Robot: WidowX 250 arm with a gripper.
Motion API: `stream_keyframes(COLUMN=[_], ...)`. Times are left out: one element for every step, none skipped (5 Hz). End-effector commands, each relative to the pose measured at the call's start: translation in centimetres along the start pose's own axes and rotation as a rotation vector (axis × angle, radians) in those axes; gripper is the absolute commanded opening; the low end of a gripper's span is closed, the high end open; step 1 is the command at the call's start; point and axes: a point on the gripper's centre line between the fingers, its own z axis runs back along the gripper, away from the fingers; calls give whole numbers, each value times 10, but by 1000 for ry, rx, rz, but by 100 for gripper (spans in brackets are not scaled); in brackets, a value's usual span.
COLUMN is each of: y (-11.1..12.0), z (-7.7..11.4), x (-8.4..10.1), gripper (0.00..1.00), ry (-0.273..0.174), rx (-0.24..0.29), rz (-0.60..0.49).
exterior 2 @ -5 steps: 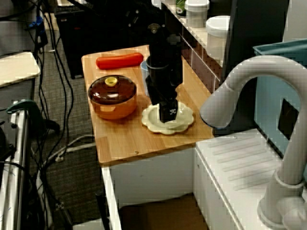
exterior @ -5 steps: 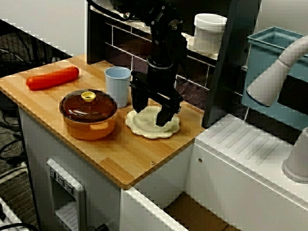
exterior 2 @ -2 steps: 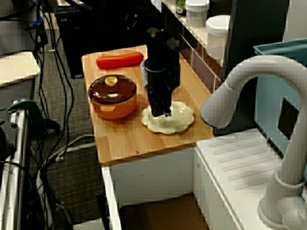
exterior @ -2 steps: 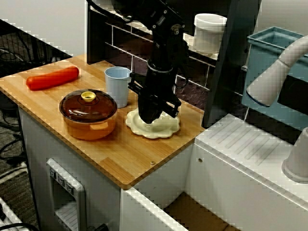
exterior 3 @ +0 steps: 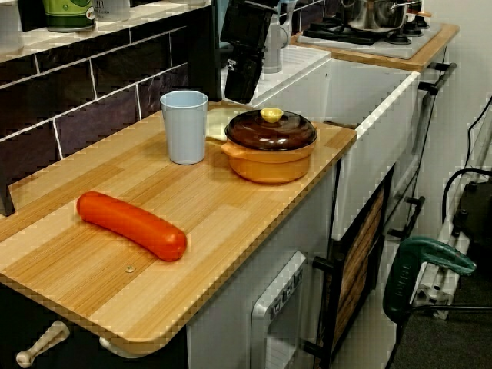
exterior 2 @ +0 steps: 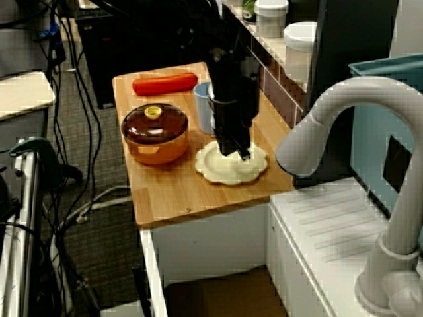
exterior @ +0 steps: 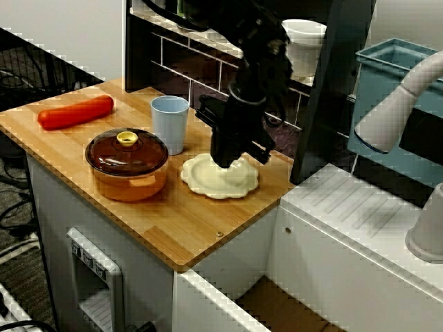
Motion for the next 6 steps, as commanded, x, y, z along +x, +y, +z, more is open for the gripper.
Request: stream_keyframes(y=[3,2,10,22,30,40], z=[16,13,13,12,14,14], x=[10,11,12,14,18,22], gripper=[0,0,0,0,0,0], ry=[-111,-103,-107,-116,-131,-141], rx=[82,104,113,107,118,117], rz=[-5,-39,-72,-55,-34,-8])
